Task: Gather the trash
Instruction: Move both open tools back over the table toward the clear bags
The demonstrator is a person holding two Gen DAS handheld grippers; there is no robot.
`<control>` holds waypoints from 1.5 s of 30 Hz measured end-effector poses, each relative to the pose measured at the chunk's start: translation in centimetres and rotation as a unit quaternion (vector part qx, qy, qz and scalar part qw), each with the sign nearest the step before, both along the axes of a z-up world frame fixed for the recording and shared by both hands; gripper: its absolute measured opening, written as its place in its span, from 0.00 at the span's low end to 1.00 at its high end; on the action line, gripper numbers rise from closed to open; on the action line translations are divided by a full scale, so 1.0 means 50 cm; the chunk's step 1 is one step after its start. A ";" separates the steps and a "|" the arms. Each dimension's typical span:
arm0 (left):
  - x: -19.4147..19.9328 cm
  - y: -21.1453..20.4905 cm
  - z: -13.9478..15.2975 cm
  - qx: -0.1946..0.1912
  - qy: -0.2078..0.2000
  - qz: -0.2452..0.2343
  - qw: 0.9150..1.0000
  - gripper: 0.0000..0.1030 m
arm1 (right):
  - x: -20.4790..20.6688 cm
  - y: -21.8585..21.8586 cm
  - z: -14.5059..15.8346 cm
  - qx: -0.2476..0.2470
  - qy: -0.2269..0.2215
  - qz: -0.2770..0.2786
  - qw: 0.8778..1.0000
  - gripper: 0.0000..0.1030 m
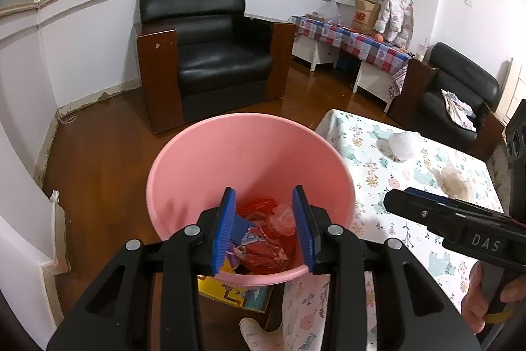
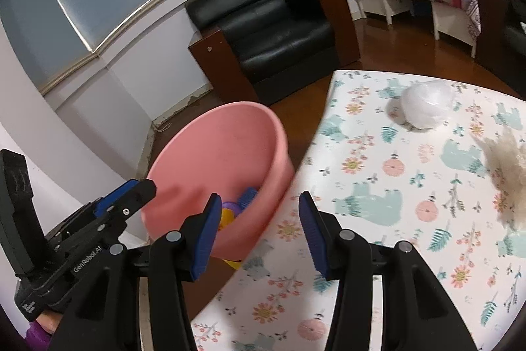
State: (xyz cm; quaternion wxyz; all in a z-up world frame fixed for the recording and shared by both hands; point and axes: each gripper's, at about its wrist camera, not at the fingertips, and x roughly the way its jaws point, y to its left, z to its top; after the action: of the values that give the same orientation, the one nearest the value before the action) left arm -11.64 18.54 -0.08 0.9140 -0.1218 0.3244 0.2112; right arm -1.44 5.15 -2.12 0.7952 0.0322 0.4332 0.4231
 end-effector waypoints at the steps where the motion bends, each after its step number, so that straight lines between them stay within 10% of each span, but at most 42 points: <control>1: 0.003 -0.006 0.001 0.002 0.000 -0.004 1.000 0.35 | 0.001 -0.005 0.000 0.000 -0.001 -0.003 1.000 0.47; 33: 0.215 -0.208 -0.019 0.017 0.025 -0.179 0.983 0.35 | 0.111 -0.408 0.014 -0.012 -0.070 -0.235 0.969 0.53; 45: 0.393 -0.268 -0.036 0.033 0.047 -0.216 0.975 0.35 | 0.193 -0.390 -0.048 -0.073 -0.071 -0.226 0.969 0.53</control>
State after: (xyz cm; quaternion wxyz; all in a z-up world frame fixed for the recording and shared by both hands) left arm 8.00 5.16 -1.89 0.9253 -0.0085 0.3783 0.0251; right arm 8.22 -14.37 -4.52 0.8990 0.0412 0.3871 0.2006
